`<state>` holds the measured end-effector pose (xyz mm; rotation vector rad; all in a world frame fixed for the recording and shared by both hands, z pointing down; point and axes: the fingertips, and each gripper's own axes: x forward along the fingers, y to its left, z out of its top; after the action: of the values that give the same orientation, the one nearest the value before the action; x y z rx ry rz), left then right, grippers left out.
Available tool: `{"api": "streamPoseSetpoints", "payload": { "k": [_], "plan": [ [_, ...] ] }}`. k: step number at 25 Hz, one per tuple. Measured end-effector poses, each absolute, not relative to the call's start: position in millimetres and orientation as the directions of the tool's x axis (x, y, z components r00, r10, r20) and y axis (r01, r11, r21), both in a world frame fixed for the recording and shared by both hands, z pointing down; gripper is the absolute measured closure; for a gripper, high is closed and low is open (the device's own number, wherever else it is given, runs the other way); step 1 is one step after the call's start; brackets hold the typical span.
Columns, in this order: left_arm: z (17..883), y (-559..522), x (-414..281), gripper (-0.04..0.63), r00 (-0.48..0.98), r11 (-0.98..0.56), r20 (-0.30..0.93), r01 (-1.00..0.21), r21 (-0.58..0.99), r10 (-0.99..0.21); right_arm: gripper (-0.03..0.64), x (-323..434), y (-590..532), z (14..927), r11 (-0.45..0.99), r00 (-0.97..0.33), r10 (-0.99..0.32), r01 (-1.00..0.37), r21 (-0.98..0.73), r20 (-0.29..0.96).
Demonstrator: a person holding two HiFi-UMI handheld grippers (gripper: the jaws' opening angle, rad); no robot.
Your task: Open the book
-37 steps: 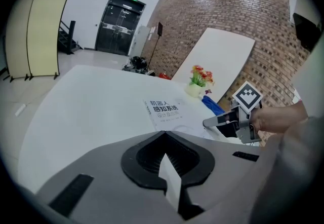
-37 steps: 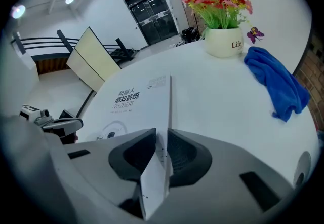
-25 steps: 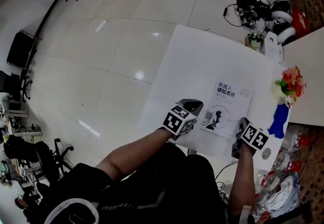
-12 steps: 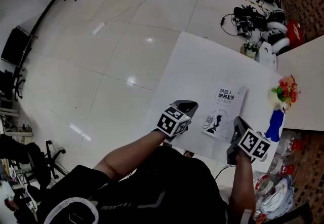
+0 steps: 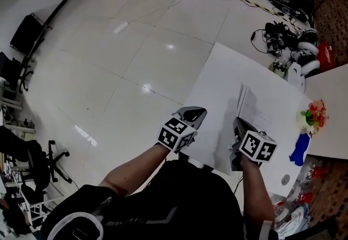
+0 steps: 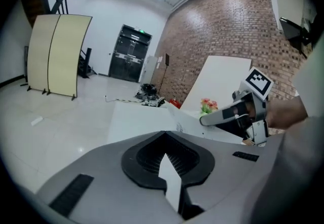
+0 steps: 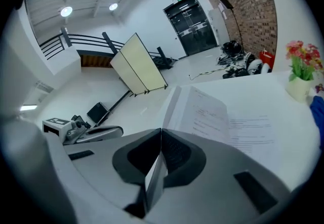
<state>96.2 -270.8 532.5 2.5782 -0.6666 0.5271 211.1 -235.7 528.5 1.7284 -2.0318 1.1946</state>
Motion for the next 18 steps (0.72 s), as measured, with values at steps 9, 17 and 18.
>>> {"api": "streamPoseSetpoints", "payload": {
  "k": [9, 17, 18],
  "plan": [
    [531.6, -277.4, 16.5, 0.594, 0.760, -0.777, 0.491, -0.585, 0.233, -0.425, 0.610, 132.3, -275.8, 615.2, 0.033, -0.385, -0.569, -0.894, -0.448, 0.727],
    [536.0, -280.9, -10.1, 0.594, 0.754, -0.758, 0.505, -0.598, 0.260, -0.421, 0.608, 111.7, -282.5, 660.3, -0.015, -0.353, -0.511, -0.908, -0.419, 0.784],
    [535.9, -281.0, -10.4, 0.594, 0.755, -0.761, 0.506, -0.595, 0.260, -0.417, 0.607, 110.3, -283.2, 662.4, -0.019, -0.350, -0.509, -0.909, -0.416, 0.787]
  ]
}}
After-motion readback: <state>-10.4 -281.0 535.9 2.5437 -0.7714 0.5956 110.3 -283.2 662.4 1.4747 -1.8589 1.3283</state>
